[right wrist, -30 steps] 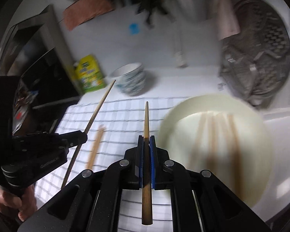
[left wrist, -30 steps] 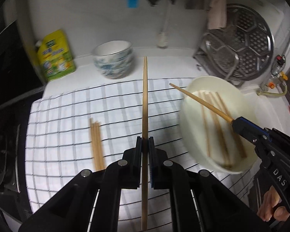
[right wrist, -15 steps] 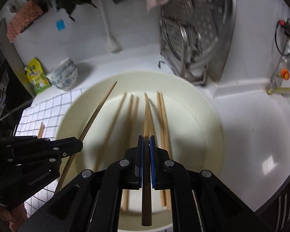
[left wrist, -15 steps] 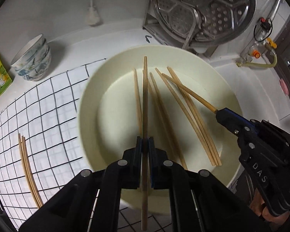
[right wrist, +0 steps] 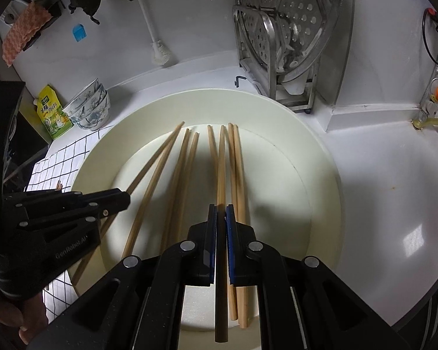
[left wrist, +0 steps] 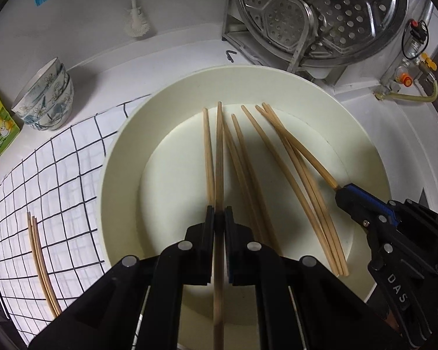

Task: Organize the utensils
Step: 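Open the left tool while the right tool opens, releasing chopsticks into basin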

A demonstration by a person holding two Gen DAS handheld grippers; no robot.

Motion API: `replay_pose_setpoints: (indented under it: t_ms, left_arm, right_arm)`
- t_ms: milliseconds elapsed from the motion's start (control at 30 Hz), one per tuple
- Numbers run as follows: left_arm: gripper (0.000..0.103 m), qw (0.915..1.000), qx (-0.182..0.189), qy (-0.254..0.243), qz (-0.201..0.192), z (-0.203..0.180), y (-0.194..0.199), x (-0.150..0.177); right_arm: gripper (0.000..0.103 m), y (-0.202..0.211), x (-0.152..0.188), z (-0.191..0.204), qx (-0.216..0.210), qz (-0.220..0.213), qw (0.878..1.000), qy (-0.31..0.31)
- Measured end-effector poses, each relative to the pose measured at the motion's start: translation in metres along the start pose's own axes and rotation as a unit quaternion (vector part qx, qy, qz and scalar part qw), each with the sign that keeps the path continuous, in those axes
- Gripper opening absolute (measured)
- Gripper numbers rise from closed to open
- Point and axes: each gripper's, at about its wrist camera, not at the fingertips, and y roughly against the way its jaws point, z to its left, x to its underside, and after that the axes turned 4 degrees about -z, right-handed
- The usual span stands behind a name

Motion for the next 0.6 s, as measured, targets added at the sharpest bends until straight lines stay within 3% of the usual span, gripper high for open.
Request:
replay_pose_setpoints:
  t_ms: [100,133,600]
  left_arm:
    - [0.044,0.9999,-0.006,0.001,-0.014,0.001,0.007,-0.002]
    - [0.056,0.9997,-0.010,0.001,-0.022,0.001,0.011,-0.002]
    - [0.062,0.9961,-0.031,0.007,-0.083,0.023,0.063,0.004]
  right_arm:
    - [0.027,0.005,-0.002,-0.002,0.001,-0.008,1.000,-0.001]
    - [0.028,0.008,-0.002,-0.003,0.003,-0.013,1.000,0.000]
    - [0.032,0.030,-0.004,0.017,0.000,-0.029,1.000,0.002]
